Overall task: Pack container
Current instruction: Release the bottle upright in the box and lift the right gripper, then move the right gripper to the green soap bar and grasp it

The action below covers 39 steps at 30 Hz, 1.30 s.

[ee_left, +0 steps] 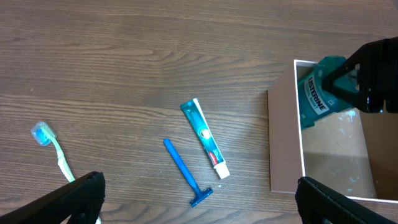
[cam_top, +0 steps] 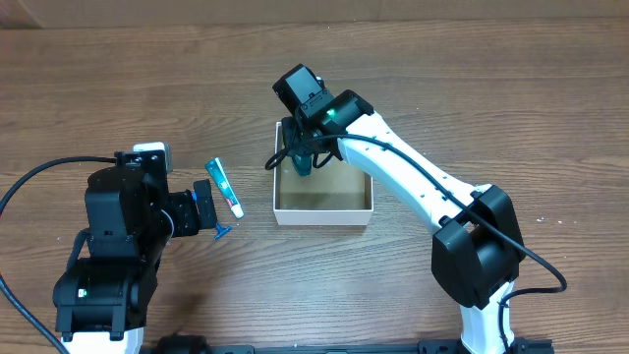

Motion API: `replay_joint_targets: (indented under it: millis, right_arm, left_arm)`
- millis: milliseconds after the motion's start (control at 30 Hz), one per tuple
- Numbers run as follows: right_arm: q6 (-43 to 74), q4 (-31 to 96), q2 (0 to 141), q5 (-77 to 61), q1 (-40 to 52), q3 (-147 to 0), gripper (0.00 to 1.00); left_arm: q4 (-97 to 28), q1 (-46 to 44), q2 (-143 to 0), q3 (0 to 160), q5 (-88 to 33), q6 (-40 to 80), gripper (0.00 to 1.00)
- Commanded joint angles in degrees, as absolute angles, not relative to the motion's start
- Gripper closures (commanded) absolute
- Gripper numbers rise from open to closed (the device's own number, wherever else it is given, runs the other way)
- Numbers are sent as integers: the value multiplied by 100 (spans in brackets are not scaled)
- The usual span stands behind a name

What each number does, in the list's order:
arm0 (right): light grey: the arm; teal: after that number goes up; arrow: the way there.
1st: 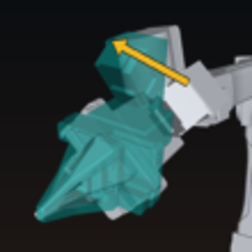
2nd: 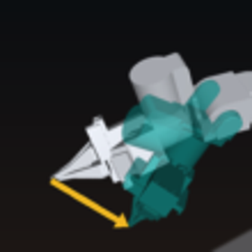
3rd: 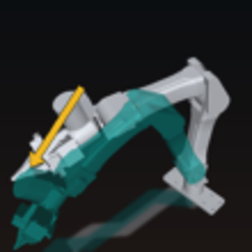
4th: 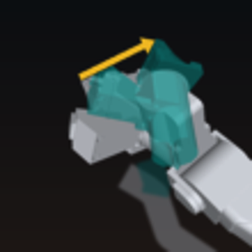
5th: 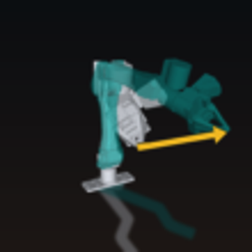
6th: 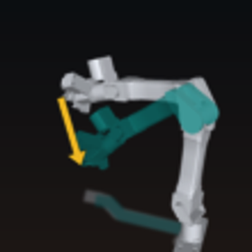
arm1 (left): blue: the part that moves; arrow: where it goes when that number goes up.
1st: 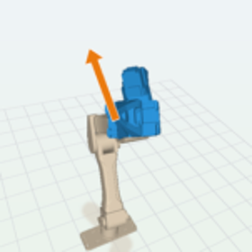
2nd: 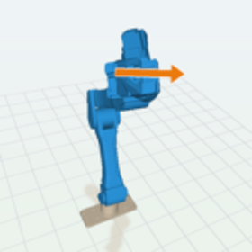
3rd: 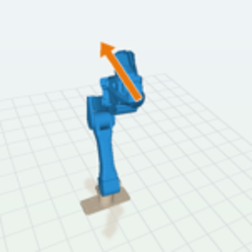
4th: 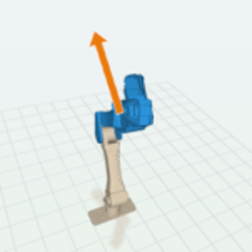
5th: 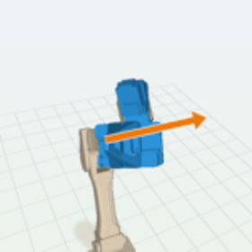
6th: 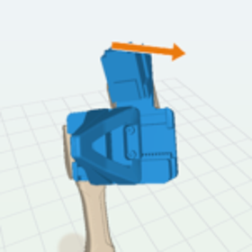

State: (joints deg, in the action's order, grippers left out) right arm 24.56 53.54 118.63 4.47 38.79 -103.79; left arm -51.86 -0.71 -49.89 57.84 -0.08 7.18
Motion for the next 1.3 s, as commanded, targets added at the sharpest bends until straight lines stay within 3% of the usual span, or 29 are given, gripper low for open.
replay_joint_targets:
  millis: [0,333,400,533,600,800,1100,1267]
  right_arm:
    - [1977,5297,11675,381,3970,-10591,39]
    - [1520,6049,9828,888,3927,-11358,31]
    - [2163,6399,9240,2053,3586,-11367,12]
    - [2296,7465,8840,1920,1929,-11365,8]
    - [2215,8265,8875,1216,314,-11004,6]
    - [1686,8318,8873,309,-1120,-9633,6]
    - [1149,8993,7937,-790,-1057,-9240,4]
    - [1420,8416,6864,-1063,-1057,-7863,0]
  left_arm:
    - [-5179,-43,-4945,5948,-49,794,0]
    - [-5164,-43,-4945,5948,-47,792,0]
    - [-5175,-43,-4945,5948,-47,792,0]
    - [-5181,-43,-4945,5948,-47,792,0]
    - [-5179,-43,-4945,5948,-47,792,0]
    - [-5183,-43,-4952,5946,-36,790,0]
    - [-5201,-43,-4965,5946,64,773,0]
    - [-5205,-43,-5054,5946,62,773,0]
